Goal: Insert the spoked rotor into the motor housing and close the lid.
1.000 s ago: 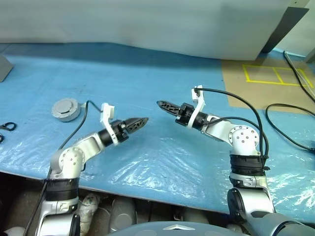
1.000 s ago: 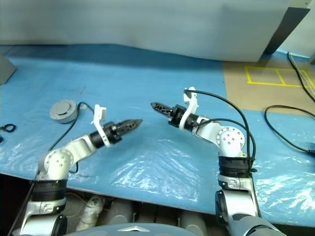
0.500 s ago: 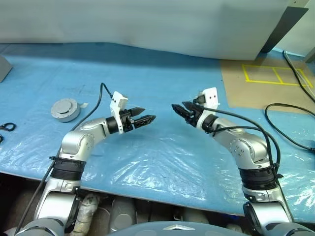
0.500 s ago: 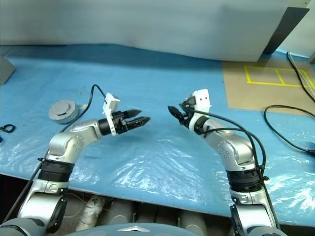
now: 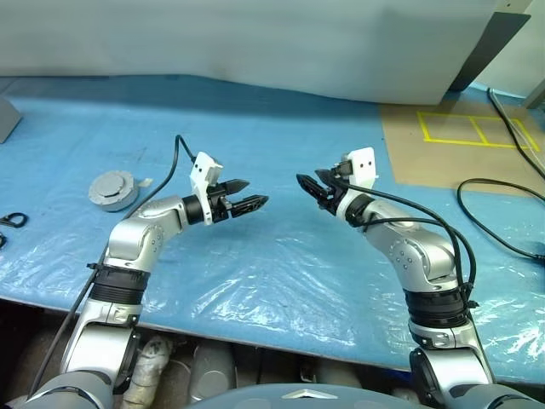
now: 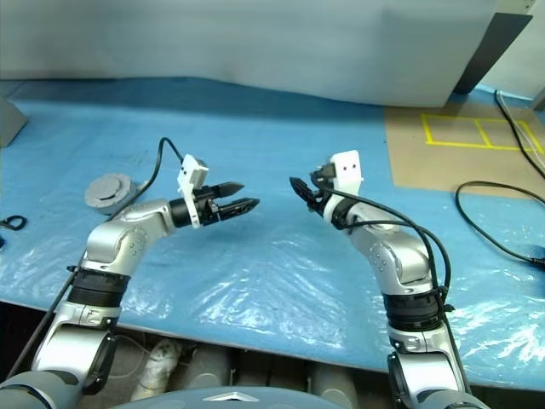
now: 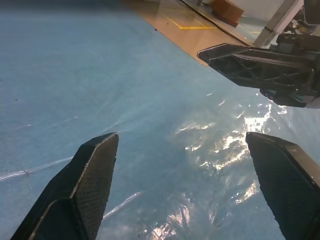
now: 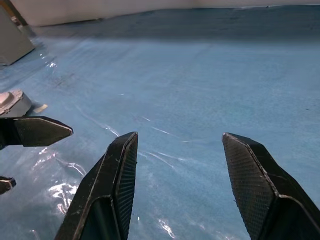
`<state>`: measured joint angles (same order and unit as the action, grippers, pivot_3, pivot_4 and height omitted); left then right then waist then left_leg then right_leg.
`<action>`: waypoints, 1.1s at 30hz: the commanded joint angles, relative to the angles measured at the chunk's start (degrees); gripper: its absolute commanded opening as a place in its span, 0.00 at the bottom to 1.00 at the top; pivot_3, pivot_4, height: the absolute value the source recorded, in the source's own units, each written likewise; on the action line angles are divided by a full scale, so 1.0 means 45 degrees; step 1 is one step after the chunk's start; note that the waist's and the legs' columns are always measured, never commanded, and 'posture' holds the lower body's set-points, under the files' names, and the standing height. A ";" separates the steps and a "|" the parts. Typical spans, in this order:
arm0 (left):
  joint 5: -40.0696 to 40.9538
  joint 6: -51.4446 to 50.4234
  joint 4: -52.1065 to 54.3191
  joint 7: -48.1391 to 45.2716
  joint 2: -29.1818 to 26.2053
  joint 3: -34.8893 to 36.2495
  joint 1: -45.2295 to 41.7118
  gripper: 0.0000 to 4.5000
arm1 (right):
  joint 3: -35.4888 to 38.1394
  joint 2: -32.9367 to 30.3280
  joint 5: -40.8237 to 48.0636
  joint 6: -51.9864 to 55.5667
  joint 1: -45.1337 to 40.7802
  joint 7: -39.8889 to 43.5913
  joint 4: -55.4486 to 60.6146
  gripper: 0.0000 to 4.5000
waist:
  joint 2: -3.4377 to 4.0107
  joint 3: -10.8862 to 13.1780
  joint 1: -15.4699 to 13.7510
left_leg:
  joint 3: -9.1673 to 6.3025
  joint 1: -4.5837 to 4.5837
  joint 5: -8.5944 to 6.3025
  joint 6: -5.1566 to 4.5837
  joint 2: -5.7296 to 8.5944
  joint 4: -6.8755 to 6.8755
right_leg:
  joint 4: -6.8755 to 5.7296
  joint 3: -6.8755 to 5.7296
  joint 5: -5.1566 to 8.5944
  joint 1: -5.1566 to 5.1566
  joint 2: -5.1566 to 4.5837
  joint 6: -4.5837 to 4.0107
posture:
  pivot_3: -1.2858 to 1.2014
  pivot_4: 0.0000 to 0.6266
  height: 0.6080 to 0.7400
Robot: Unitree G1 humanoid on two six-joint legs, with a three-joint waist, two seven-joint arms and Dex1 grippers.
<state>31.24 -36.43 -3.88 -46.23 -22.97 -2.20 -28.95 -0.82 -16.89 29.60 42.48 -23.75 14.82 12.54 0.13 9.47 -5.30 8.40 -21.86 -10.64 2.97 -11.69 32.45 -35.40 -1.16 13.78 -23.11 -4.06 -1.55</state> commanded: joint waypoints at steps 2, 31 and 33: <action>0.0149 0.0010 0.0598 -0.0085 -0.0167 0.0431 0.0178 0.95 | -0.0068 0.0254 -0.0270 -0.0255 -0.0400 0.0206 0.0132 0.63 | 0.0000 0.0000 0.0006 | 0.0000 0.0001 0.0000 -0.0001 0.0000 0.0002 | -0.0006 0.0000 0.0000 0.0000 -0.0001 -0.0001 | 0.52 0.24 1.00; -0.1946 0.2969 0.3322 0.5839 0.1658 0.2603 0.3112 0.95 | -0.0833 0.1733 -0.7216 -0.4054 0.2119 -0.4257 0.0504 0.63 | -0.0002 0.0000 0.0208 | -0.0001 0.0001 0.0003 -0.0006 0.0002 0.0010 | -0.0013 0.0003 0.0001 -0.0003 -0.0006 0.0003 | 0.52 0.24 1.00; -0.2207 0.3053 0.3641 0.6322 0.1815 0.2606 0.3620 0.95 | -0.0676 0.1784 -0.7448 -0.3914 0.2530 -0.4481 0.0761 0.63 | -0.0001 0.0000 0.0283 | -0.0001 0.0004 0.0002 -0.0006 0.0002 0.0012 | -0.0015 0.0004 0.0001 -0.0002 -0.0006 0.0004 | 0.52 0.24 1.00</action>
<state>22.27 -24.04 8.99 -19.59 -15.14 8.86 -13.35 -5.00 -9.18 -2.49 25.50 -13.00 -4.26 12.49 0.13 9.47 -4.02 8.40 -21.84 -10.63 2.94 -11.69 32.51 -35.46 -1.14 13.79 -23.12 -4.08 -1.53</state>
